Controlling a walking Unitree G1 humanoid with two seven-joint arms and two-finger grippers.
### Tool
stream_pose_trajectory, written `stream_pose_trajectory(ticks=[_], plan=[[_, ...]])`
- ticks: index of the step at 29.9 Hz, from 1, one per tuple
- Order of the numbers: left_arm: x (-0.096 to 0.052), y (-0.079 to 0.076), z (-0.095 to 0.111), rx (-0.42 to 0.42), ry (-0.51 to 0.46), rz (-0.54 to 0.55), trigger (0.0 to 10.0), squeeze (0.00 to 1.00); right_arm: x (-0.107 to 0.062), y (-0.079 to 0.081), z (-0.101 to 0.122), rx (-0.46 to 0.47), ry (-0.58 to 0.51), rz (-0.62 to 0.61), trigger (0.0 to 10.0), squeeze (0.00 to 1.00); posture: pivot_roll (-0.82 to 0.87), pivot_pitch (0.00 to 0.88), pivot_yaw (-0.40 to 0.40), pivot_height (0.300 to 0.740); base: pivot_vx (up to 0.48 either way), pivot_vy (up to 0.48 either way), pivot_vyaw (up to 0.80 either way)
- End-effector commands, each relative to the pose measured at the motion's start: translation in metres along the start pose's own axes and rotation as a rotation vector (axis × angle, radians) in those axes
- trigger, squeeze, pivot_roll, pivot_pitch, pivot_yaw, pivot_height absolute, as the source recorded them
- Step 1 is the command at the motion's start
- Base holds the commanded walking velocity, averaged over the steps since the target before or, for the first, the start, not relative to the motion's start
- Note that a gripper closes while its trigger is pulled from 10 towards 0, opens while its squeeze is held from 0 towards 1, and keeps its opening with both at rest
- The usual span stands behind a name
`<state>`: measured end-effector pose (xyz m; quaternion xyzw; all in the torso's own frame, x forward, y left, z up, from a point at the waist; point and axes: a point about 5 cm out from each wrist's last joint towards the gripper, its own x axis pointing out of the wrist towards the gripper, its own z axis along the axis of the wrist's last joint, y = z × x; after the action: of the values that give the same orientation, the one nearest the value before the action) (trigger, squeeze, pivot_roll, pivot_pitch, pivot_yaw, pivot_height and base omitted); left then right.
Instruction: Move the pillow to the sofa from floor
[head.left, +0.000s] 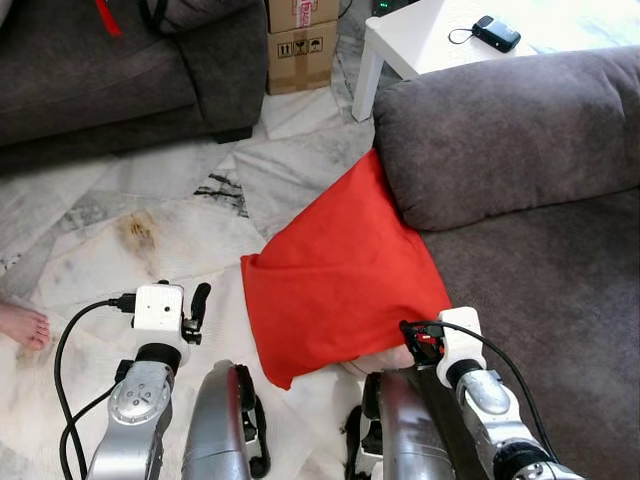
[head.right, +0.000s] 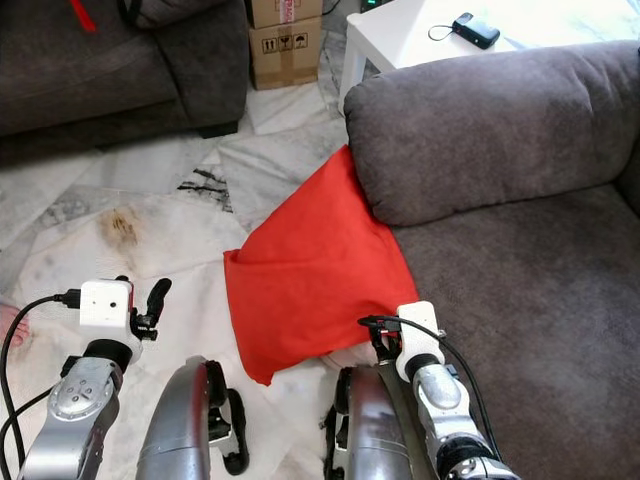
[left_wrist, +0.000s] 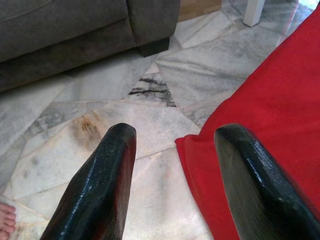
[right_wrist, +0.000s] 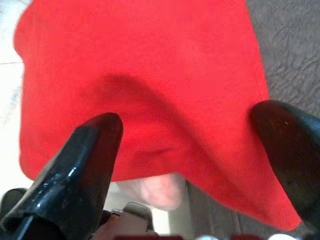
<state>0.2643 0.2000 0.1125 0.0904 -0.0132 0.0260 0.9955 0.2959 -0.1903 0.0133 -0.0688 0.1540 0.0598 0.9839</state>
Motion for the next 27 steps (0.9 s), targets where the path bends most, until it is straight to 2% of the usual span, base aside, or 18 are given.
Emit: stream_pose_trajectory(ticks=[1, 5, 7, 20, 27], plan=[[-0.005, -0.001, -0.001, 0.013, 0.019, -0.003, 10.0, 0.00, -0.005, 0.000, -0.010, -0.019, 0.028, -0.015, 10.0, 0.00, 0.05, 0.423, -0.073, 0.629, 0.000, 0.000, 0.00], [-0.004, -0.001, 0.002, 0.020, 0.009, 0.000, 10.0, 0.00, -0.003, -0.003, -0.004, -0.013, -0.005, -0.069, 10.0, 0.00, 0.05, 0.430, -0.074, 0.629, 0.000, 0.000, 0.00], [-0.004, 0.000, 0.006, 0.024, 0.002, 0.003, 10.0, 0.00, -0.001, -0.004, 0.000, -0.044, -0.022, -0.098, 10.0, 0.00, 0.05, 0.441, -0.073, 0.629, 0.000, 0.000, 0.00], [-0.008, 0.001, 0.008, 0.052, 0.011, -0.014, 10.0, 0.00, -0.001, 0.009, -0.002, -0.133, -0.015, -0.047, 10.0, 0.00, 0.06, 0.466, -0.073, 0.629, 0.000, 0.000, 0.00], [-0.009, -0.001, 0.011, 0.066, 0.010, -0.019, 10.0, 0.00, -0.001, 0.009, -0.002, -0.176, -0.015, -0.060, 10.0, 0.00, 0.07, 0.477, -0.079, 0.629, 0.000, 0.000, 0.00]])
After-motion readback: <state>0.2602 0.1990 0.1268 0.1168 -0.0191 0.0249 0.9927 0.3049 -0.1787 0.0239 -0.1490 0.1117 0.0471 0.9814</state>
